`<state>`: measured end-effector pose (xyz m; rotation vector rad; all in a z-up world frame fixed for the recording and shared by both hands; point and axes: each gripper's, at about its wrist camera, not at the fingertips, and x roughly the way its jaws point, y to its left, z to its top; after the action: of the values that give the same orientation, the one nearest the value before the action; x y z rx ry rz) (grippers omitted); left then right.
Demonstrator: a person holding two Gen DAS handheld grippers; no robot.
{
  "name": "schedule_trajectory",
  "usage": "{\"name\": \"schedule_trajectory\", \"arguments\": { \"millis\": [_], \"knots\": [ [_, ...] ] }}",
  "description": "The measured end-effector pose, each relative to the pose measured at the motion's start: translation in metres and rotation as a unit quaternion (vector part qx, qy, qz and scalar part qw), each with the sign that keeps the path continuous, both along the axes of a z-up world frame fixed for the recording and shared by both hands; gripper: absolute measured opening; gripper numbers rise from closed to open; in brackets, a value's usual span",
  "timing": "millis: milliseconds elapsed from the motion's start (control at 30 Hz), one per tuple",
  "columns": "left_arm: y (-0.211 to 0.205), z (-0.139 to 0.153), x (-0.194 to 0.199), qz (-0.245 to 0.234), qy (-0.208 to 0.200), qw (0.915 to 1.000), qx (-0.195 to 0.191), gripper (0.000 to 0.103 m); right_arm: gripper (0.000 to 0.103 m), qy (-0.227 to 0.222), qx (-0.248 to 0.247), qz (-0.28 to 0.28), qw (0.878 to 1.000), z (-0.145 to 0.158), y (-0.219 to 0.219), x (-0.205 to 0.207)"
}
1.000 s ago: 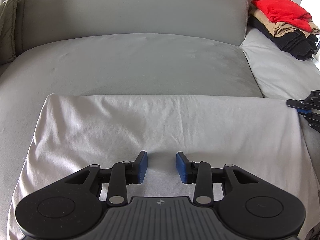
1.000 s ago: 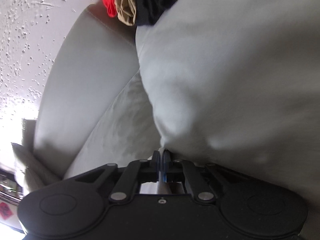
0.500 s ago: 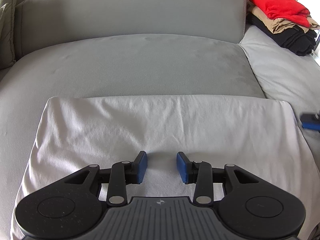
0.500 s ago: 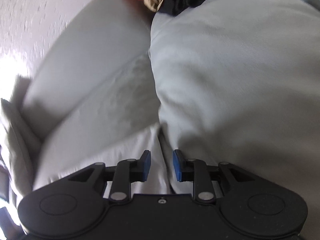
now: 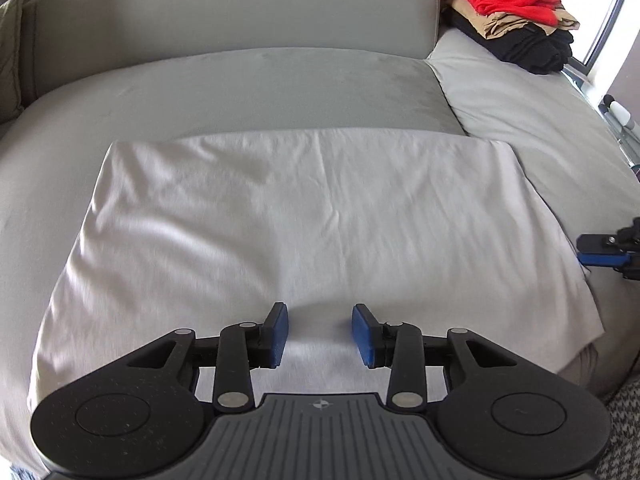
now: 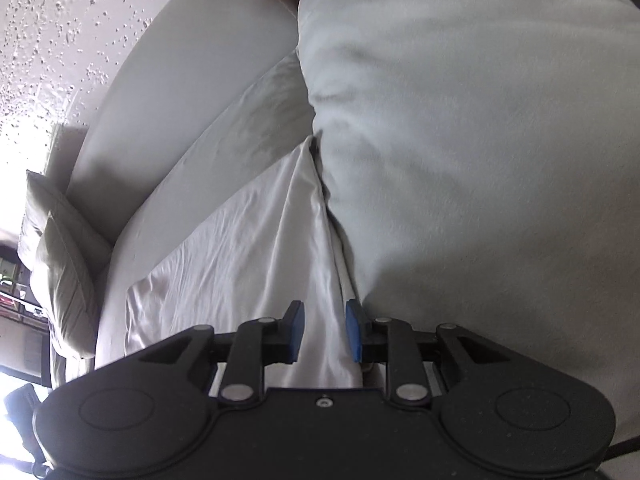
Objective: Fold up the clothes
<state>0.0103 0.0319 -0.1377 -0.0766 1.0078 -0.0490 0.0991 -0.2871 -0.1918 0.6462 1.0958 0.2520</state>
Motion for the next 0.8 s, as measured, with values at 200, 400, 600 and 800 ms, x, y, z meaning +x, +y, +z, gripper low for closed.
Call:
{"name": "schedule_trajectory", "arguments": {
  "millis": [200,400,600,800],
  "knots": [
    [0.000,-0.003,0.000,0.004,-0.005,0.9999,0.011,0.042,0.023,-0.021,-0.004,0.008,1.000,0.005,0.006,-0.009],
    [-0.001,-0.004,0.001,0.005,-0.007,0.9999,0.012,0.043,0.022,-0.009,-0.035,0.005,0.999,0.000,0.008,-0.005],
    [-0.001,-0.004,0.002,0.004,-0.007,0.9999,0.012,0.044,0.021,0.000,-0.018,0.011,1.000,-0.004,0.008,-0.002],
    [0.001,-0.005,0.003,0.005,-0.007,0.9999,0.009,0.045,0.021,0.010,-0.009,-0.002,1.000,-0.017,0.013,0.013]
  ]
}}
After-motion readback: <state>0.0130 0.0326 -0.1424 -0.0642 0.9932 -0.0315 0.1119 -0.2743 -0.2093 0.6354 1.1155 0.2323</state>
